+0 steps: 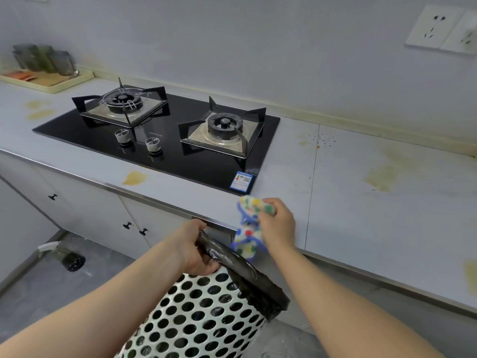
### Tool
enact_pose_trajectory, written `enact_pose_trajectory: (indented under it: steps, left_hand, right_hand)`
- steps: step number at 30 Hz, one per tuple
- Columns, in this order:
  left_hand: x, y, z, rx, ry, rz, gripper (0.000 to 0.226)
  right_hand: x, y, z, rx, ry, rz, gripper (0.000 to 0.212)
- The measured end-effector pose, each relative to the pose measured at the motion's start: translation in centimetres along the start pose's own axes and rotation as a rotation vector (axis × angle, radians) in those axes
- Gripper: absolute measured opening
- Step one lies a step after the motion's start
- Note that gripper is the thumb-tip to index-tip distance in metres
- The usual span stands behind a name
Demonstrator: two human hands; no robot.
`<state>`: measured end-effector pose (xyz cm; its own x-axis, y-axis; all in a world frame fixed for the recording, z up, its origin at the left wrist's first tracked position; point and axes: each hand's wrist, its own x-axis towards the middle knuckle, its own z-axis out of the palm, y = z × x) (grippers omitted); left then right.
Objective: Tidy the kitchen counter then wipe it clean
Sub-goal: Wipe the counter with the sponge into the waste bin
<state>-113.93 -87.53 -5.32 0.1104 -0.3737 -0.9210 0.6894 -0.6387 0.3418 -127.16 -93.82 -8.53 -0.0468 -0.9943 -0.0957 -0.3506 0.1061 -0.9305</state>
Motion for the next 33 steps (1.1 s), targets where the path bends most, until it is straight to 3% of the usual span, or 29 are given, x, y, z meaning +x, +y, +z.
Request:
enact_pose_trajectory:
  steps: [4,9,11,14,16,33]
  left_hand:
    - [-0.7,-0.3,0.6,-0.024,0.014,0.012,0.027]
    - [-0.5,0.0,0.9,-0.087,0.030,0.003,0.025]
    - [-0.4,-0.1,1.3,-0.097,0.032,0.005,0.023]
    - [-0.4,-0.1,2.0,-0.100,0.030,0.011,0.021]
    - [-0.3,-0.1,2.4,-0.113,0.043,0.011,0.020]
    - [2.5,0.5,2.5,-0.172,0.060,0.024,0.017]
  right_hand:
    - [3.1,-0.7,-3.2,0.057,0.324,0.027,0.033]
    - [5.7,0.7,-8.6,-0.100,0.594,0.022,0.037]
    - [6.2,2.5,-9.8,-0.298,0.550,0.082,0.042]
    - [6.4,5.6,-10.0,-0.646,0.286,0.238,0.051]
    - [7.0,7.0,-9.7,-0.758,0.196,0.271,0.061]
    - [19.4,5.6,-10.2,-0.908,-0.040,0.147,0.059]
